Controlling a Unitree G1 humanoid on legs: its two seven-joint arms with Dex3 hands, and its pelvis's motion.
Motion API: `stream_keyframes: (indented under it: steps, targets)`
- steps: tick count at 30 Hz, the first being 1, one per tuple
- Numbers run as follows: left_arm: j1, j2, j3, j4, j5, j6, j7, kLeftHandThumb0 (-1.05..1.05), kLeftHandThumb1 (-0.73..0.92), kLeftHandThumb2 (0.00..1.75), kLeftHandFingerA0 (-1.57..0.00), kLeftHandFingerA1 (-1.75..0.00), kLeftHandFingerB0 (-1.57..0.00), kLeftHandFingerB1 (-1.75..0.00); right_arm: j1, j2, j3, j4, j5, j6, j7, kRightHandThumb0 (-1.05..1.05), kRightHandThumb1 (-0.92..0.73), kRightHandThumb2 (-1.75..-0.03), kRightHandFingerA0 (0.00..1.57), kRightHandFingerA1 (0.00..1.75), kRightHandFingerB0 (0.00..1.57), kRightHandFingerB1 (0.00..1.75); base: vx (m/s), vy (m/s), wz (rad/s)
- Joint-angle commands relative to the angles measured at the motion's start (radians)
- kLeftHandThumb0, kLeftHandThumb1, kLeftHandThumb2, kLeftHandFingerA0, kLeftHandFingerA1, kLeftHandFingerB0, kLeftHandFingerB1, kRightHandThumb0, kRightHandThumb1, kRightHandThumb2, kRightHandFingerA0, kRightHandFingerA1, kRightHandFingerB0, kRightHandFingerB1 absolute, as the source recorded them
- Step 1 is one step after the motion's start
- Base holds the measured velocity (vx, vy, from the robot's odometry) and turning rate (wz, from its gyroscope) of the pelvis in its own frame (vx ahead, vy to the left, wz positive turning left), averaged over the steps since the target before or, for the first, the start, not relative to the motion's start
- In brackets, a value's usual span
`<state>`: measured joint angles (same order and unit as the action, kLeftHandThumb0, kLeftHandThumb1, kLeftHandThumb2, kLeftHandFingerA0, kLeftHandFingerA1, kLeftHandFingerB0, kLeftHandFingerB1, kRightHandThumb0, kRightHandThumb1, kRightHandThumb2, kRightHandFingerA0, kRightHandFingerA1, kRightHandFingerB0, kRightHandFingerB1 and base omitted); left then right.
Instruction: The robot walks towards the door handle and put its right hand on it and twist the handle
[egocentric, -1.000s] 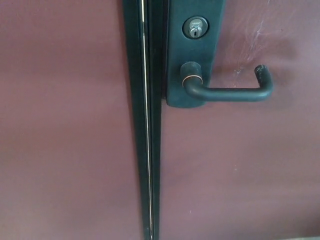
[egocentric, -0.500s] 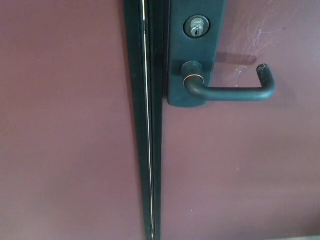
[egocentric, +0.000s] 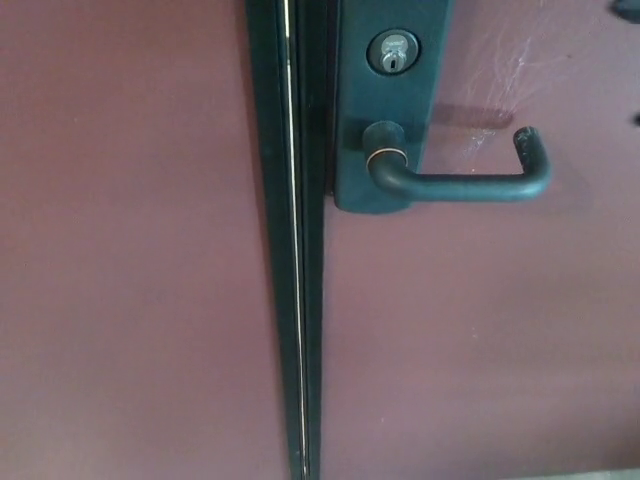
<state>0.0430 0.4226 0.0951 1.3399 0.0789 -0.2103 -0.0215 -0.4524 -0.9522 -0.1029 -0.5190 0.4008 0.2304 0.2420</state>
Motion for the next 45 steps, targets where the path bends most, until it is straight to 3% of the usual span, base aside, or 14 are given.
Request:
stream_keyframes:
  steps: [1,14,20,45]
  targets:
    - [0.019,0.033,-0.027,-0.002,0.039,-0.012,-0.026,-0.24,0.44,0.65,-0.67,-0.77,-0.38,-0.65,-0.222,-0.034,0.225,0.09,-0.026,0.266,0.23,-0.55,-0.52,-0.56,0.54,0.42,0.39,0.34,0.0,0.0,0.0]
    - [0.021,0.033,-0.035,-0.001,0.029,-0.013,-0.024,-0.27,0.45,0.63,-0.64,-0.77,-0.39,-0.65,-0.409,0.019,0.459,0.261,-0.14,0.346,0.344,-0.55,-0.51,-0.56,0.5,0.41,0.38,0.34,0.0,0.0,0.0]
    - [0.025,0.038,-0.043,0.0,0.043,-0.018,-0.023,-0.27,0.44,0.62,-0.65,-0.77,-0.39,-0.65,-0.502,0.043,0.56,0.387,-0.278,0.341,0.406,-0.56,-0.5,-0.56,0.5,0.4,0.39,0.34,0.0,0.0,0.0]
    - [0.034,0.042,-0.053,-0.002,0.049,-0.027,-0.028,-0.31,0.45,0.61,-0.62,-0.73,-0.4,-0.64,-0.53,0.114,0.554,0.421,-0.46,0.406,0.521,-0.56,-0.47,-0.56,0.48,0.4,0.44,0.36,0.0,0.0,0.0]
